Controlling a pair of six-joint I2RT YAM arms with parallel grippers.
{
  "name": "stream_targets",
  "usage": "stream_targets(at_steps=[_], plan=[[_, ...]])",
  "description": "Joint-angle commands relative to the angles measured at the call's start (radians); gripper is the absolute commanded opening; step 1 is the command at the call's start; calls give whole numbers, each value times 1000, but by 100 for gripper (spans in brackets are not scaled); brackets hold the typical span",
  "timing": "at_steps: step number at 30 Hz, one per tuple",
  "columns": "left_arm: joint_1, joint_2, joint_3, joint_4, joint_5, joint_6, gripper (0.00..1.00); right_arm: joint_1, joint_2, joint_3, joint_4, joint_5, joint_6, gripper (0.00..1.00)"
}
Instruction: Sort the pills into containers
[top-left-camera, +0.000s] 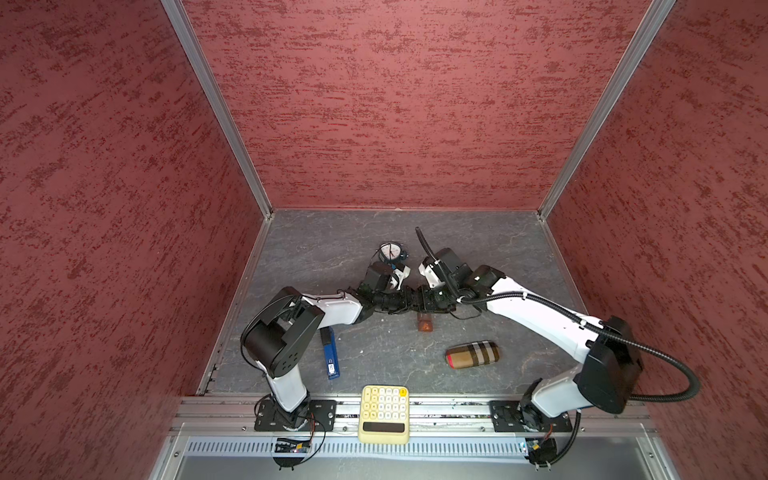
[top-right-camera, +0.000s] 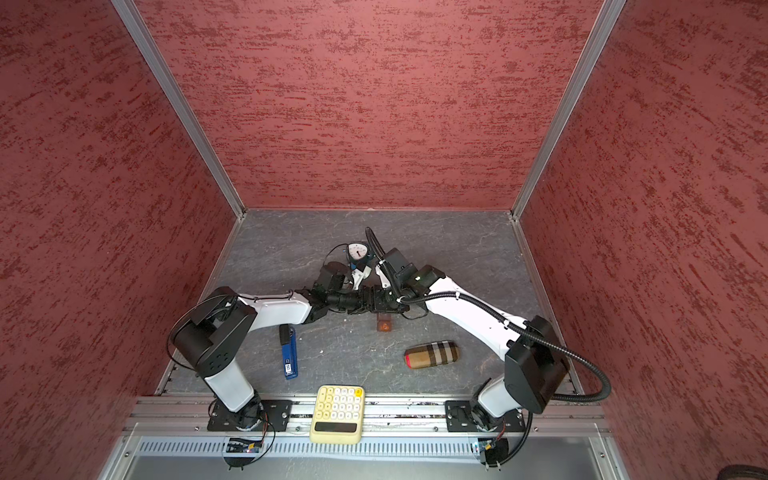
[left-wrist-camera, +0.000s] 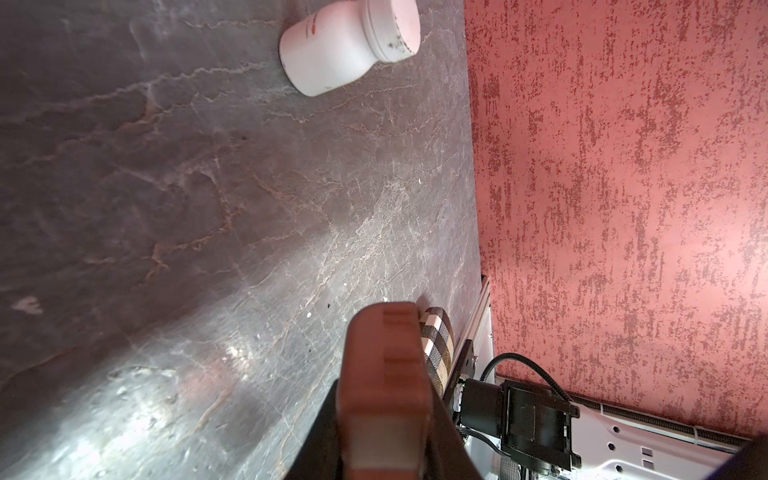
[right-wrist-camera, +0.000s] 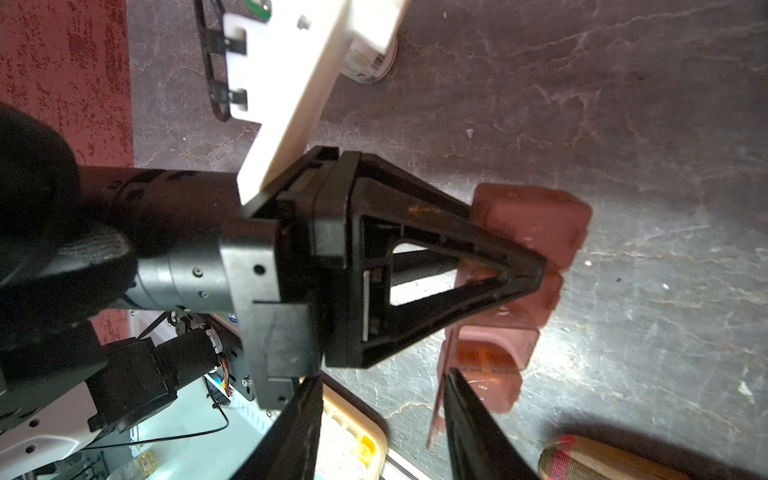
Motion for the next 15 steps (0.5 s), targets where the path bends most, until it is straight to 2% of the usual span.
stream_targets(at_steps=[1,8,12,15], plan=[[-1,7,7,37,-5,5,12,25,15,-5,91,-68,16,49],[4,16,7,45,-3,1,12,28,26,-8,94,-71,11,49],[3,32,10,29,-7,12,13,23,8,14,30,36,2,53],[0,62,17,31,-7,14,13,6,-17,16,5,83,-2,59]])
